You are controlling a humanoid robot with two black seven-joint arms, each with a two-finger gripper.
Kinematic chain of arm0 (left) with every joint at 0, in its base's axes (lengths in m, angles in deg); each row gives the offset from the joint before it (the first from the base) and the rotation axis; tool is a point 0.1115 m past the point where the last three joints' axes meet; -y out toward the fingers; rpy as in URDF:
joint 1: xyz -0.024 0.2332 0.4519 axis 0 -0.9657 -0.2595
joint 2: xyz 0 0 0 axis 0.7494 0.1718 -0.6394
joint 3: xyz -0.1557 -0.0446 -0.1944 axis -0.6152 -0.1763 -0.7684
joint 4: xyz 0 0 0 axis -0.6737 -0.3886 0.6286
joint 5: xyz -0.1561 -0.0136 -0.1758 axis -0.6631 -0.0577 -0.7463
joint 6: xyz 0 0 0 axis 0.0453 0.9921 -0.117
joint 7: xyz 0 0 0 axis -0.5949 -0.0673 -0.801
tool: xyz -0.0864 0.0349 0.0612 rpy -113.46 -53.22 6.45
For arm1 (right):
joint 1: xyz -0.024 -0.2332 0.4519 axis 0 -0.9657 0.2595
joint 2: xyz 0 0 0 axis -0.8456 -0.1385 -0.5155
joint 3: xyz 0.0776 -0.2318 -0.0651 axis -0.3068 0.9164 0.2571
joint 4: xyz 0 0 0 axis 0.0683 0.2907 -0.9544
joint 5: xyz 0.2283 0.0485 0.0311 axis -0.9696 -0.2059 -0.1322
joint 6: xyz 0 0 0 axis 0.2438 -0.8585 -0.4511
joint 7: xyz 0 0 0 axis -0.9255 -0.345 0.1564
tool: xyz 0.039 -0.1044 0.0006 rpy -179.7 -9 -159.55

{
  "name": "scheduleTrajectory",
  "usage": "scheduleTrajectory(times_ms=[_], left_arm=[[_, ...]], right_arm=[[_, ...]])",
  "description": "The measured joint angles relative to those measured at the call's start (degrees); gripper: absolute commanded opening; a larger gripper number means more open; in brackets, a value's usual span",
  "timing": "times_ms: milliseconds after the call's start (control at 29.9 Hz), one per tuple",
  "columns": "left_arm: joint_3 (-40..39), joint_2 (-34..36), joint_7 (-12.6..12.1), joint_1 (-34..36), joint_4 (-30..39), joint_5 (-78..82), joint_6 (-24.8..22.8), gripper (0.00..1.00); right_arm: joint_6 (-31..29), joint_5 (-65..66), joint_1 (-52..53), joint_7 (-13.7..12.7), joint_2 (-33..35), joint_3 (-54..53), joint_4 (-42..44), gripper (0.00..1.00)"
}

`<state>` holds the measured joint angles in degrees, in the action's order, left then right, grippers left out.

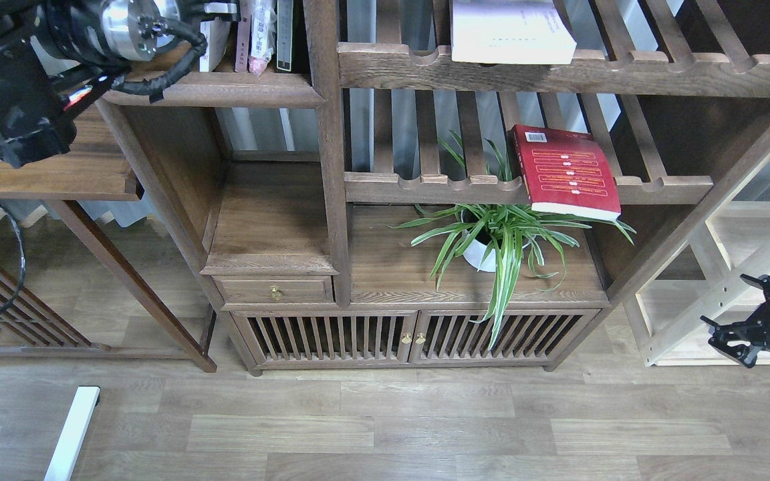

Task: Organize books on shelf

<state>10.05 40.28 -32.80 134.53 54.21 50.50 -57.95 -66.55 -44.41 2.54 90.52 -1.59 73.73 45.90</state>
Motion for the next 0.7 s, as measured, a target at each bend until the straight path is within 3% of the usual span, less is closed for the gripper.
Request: scheduleTrajectory(times_ms=[334,702], left_arm=[[-1.7,2.4,-2.0,0.0,4.8,0.3,-0.9,0.82],[-1.8,8.1,-2.1,-0.4,12.9,1.8,-4.2,0.83]], right_arm=[[0.0,0.0,0.0,0.0,0.5,0.0,0.0,0.91],[-0.1,0.0,-0.5,0.0,0.7,-0.1,0.1,0.91]])
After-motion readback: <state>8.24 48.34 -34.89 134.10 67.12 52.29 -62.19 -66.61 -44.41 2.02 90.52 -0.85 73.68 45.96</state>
